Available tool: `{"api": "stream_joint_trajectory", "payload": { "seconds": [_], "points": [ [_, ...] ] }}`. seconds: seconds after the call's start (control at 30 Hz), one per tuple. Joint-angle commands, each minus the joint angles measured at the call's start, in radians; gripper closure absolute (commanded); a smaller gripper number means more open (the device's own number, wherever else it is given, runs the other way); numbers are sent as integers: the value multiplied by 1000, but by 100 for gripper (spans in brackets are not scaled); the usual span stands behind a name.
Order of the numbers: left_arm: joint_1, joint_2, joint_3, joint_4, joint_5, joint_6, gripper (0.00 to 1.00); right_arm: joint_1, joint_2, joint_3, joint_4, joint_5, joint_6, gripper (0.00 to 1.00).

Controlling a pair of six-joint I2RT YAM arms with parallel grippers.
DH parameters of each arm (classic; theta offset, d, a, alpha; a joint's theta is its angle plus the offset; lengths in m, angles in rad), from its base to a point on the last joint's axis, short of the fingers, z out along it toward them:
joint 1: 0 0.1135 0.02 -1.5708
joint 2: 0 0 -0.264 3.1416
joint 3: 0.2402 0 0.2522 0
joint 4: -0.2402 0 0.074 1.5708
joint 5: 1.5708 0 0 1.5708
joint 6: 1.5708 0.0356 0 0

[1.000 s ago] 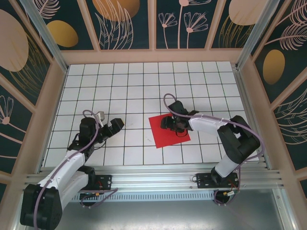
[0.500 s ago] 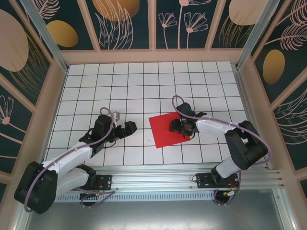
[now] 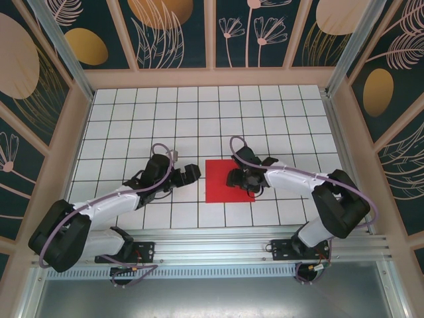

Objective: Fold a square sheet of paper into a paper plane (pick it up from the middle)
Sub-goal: Move the square sheet of paper to the center of the table, then fold the square sheet of paper in half at the center of the table.

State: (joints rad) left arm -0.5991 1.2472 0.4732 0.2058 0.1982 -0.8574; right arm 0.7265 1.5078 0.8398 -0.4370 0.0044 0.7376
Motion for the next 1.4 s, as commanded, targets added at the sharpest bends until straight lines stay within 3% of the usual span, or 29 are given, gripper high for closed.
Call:
{"api": "stream_joint_trajectory", "payload": {
  "seconds": [0.0,0.1,0.23,0.4,0.47,0.6,0.87,1.37],
  "points": [
    [-6,-40,19,-22,-123,33,2,4,14,116,-134,108,-110,27],
    [-7,-59,23,-53,-200,44,1,28,76,177,-169,127,-127,26],
    [-6,-81,22,-72,-256,72,2,33,162,232,-180,62,-137,18],
    [-6,-185,-71,27,-333,26,1,34,232,280,-200,65,-119,17],
    [-6,-231,-112,92,-335,34,2,36,256,299,-201,55,-114,12],
    [-6,-263,-159,186,-283,32,1,36,294,329,-201,30,-118,8],
    [-7,-186,-145,210,-213,24,1,41,352,368,-237,35,-93,8],
    [-6,-144,-136,208,-175,14,1,57,448,320,-204,15,-67,10]
  ]
}}
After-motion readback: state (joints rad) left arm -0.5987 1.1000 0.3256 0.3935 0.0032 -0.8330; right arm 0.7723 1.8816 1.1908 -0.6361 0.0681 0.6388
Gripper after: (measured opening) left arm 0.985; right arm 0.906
